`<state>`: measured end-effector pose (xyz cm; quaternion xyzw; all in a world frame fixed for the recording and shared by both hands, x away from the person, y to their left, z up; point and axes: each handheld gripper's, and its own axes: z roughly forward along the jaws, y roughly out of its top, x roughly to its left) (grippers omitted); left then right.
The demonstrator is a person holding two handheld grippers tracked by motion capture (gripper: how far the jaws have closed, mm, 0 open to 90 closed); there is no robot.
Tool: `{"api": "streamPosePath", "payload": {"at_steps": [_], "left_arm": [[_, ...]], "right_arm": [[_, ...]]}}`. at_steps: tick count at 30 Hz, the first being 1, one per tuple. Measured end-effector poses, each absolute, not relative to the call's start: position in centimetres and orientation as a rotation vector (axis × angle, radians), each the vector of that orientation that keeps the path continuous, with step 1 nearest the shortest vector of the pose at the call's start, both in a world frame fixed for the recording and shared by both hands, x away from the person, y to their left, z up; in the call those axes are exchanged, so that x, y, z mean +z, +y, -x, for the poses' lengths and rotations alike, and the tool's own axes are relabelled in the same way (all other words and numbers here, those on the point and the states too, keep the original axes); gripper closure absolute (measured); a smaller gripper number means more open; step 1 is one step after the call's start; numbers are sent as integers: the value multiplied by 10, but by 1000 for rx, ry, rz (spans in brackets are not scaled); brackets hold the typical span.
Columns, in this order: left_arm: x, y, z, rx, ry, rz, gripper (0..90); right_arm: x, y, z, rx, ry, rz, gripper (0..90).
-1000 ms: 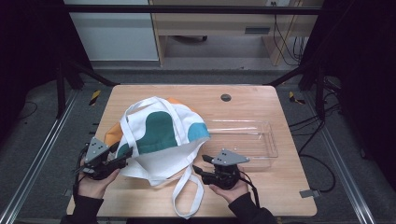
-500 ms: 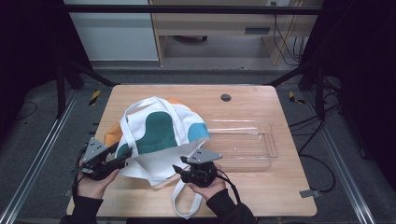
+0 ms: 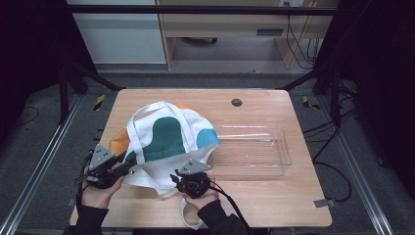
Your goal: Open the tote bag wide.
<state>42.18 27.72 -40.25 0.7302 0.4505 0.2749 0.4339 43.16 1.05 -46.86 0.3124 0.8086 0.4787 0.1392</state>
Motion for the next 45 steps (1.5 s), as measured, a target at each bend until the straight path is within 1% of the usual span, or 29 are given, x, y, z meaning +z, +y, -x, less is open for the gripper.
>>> {"api": "streamPosePath", "payload": {"at_steps": [1, 2, 4, 8, 19, 26, 35, 45], "left_arm": [[-402, 278, -422, 683, 1121, -1819, 711], [-402, 277, -422, 682, 1122, -1818, 711], [-402, 277, -422, 685, 1121, -1820, 727], [-402, 276, -422, 687, 1122, -1821, 745], [-401, 277, -422, 680, 1119, -1822, 764], [-399, 277, -421, 679, 1118, -1811, 775], [-395, 276, -420, 696, 1103, -1793, 810], [-378, 282, -424, 682, 1112, -1693, 818]], "right_arm": [[-473, 14, -433, 1359, 2346, -902, 803], [-473, 14, -433, 1359, 2346, -902, 803], [-480, 20, -434, 1340, 2357, -907, 855], [-488, 28, -435, 1309, 2375, -909, 897], [-504, 42, -439, 1222, 2407, -935, 900], [-507, 42, -441, 1192, 2418, -941, 900], [-509, 43, -440, 1195, 2406, -949, 900], [-509, 40, -440, 1207, 2408, -961, 900]]}}
